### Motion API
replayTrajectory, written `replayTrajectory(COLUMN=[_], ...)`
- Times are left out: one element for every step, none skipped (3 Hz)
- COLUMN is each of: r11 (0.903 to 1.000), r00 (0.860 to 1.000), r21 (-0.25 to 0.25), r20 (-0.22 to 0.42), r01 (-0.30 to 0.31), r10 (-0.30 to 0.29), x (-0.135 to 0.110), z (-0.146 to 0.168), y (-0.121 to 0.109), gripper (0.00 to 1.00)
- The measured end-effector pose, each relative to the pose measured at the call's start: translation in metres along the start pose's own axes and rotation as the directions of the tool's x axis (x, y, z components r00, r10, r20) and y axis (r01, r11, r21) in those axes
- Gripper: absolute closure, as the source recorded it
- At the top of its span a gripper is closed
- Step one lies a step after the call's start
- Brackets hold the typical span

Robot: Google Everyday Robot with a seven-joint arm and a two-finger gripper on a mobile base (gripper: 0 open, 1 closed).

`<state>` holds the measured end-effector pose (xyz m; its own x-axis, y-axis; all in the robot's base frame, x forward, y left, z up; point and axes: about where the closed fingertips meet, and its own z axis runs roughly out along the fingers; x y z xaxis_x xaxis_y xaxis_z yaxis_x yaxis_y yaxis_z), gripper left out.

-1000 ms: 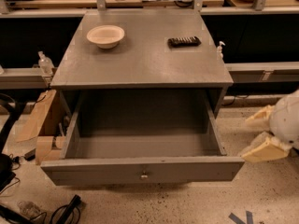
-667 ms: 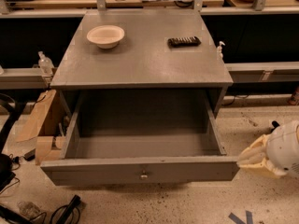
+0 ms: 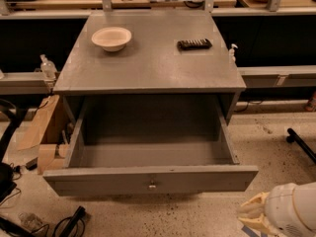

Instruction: Close top drawer

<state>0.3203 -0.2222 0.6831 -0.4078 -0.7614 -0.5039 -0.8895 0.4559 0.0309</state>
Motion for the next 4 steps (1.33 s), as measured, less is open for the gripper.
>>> replayTrajectory(r11=[0.9987,0.9967,0.9966,0.9918], r00=[1.0,0.998,0.998,0.993], r21=[-0.046,-0.045,-0.045,-0.055], r20=[0.01,0.02,0.02,0.046], r01=[0.02,0.068,0.068,0.116], r10=[-0.019,-0.067,-0.068,-0.113], x=[0.003,-0.007,-0.007,-0.019], z=[0.037,0.061,0.061,0.083], y=[0.008,-0.015,-0.015,-0.023], gripper=[1.0,1.0,1.0,1.0])
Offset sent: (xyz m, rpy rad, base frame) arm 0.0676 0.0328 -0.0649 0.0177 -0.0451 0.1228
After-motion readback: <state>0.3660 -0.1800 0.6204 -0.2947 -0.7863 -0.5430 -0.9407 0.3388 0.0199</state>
